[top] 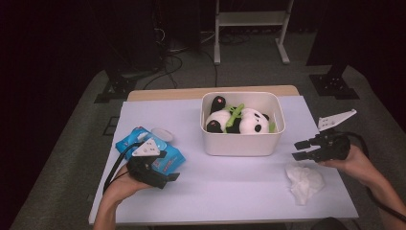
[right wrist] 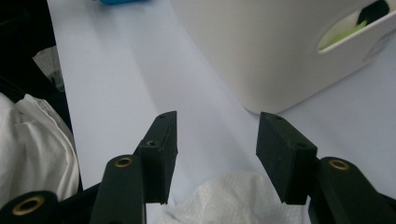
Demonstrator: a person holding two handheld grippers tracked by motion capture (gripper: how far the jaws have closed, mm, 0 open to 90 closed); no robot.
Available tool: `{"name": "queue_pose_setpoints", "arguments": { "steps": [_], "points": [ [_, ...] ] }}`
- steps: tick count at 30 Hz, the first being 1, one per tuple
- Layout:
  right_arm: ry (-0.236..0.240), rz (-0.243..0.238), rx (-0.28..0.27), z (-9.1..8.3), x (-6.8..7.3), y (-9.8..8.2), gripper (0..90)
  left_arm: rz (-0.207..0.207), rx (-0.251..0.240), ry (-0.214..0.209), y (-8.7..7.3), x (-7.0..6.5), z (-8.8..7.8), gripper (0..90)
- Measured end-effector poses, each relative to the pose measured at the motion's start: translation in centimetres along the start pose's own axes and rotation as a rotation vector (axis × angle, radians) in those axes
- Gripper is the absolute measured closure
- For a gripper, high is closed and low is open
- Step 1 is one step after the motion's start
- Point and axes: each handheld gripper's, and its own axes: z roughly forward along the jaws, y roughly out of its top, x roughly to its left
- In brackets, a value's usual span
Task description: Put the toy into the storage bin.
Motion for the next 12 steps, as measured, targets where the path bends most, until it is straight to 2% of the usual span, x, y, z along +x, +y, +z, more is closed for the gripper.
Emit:
{"name": "queue_pose_setpoints", "arguments": {
  "steps": [12],
  "points": [
    [-0.003,0.042,-0.021,0.3,0.3,-2.7,43.9,0.001,0.002,0.002,0.1,0.0,0.1,9.2]
  ]
}}
